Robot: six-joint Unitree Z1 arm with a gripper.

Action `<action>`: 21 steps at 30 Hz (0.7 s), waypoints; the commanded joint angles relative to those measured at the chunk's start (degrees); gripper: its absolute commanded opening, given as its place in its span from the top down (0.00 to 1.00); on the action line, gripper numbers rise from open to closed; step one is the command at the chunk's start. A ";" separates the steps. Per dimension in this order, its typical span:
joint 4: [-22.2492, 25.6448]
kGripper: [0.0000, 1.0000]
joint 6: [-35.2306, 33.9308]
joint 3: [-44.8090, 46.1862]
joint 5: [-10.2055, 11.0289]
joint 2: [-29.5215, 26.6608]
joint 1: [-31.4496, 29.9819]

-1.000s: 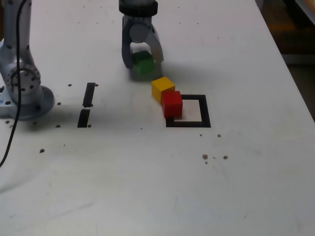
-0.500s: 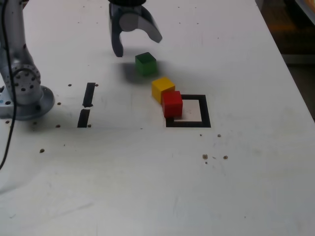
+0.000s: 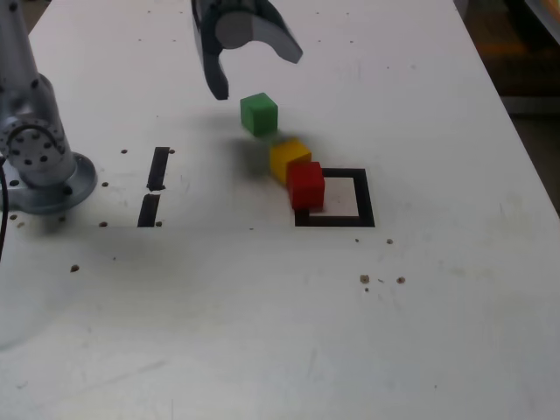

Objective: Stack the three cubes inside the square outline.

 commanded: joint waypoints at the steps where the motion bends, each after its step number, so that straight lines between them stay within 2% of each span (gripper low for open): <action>1: -0.13 0.03 -1.52 -0.48 -0.12 0.78 -1.23; 9: -0.64 0.03 -3.53 -1.03 -1.59 3.95 -2.91; 21: -3.92 0.03 -5.35 -3.69 -3.38 9.49 -6.60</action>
